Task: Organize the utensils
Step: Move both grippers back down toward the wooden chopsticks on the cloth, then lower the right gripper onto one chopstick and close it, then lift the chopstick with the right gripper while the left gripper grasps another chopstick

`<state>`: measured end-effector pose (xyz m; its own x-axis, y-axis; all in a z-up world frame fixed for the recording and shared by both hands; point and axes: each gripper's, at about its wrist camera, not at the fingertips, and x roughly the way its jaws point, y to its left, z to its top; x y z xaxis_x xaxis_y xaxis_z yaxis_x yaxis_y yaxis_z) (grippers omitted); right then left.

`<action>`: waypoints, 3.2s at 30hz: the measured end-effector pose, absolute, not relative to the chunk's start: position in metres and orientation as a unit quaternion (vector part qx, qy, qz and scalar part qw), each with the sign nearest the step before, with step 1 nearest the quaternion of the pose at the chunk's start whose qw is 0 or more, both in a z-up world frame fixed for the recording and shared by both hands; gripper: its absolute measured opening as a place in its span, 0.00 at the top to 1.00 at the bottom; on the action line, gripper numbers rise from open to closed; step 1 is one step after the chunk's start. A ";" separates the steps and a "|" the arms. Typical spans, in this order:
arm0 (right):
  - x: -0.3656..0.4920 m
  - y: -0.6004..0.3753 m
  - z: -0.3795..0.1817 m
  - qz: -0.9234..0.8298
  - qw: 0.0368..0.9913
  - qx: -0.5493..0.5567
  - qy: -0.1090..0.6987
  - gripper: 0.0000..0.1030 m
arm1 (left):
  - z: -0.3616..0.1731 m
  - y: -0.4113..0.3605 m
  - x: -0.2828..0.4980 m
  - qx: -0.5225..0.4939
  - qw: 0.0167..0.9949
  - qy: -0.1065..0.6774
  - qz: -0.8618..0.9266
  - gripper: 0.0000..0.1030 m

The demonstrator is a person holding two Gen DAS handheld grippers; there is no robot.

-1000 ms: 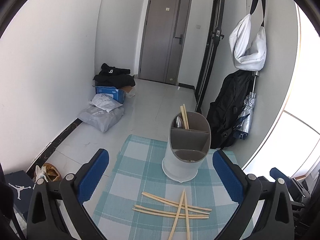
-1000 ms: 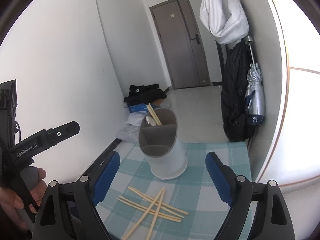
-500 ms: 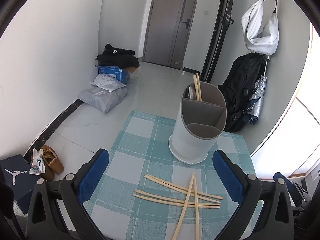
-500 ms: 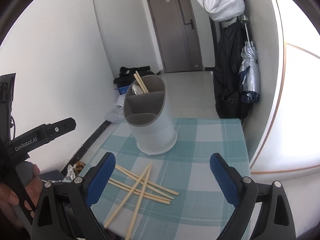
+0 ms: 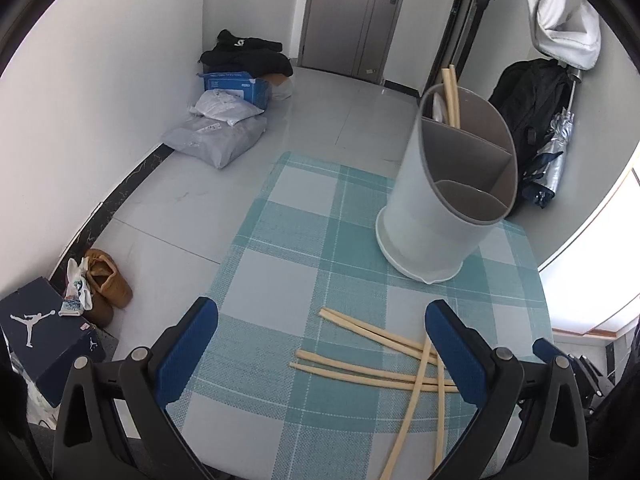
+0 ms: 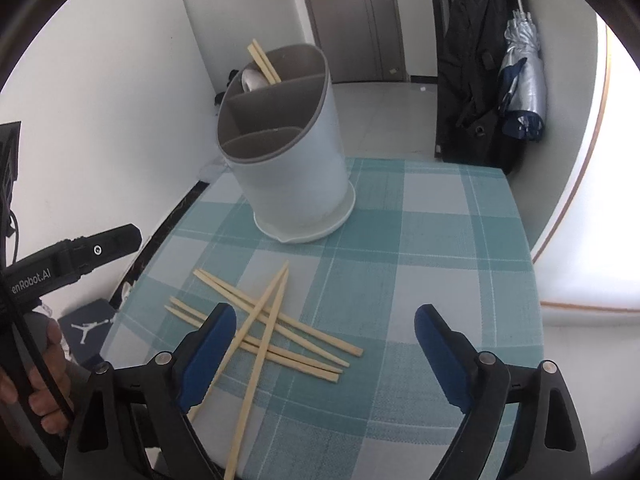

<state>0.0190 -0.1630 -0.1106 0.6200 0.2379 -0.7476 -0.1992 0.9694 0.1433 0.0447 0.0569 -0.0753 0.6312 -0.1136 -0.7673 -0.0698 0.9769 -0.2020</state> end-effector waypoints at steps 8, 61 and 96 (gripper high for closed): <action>0.050 -0.139 -0.140 0.127 0.872 0.003 0.473 0.31 | -0.075 0.069 0.052 -0.122 0.891 0.438 -0.007 0.01; 0.063 -0.260 -0.120 0.160 0.840 0.281 0.437 0.95 | -0.108 -0.014 0.078 -0.018 0.856 0.512 -0.074 0.01; 0.053 -0.278 -0.095 0.174 0.853 0.298 0.391 0.96 | -0.127 -0.057 0.118 -0.009 0.806 0.585 -0.087 0.98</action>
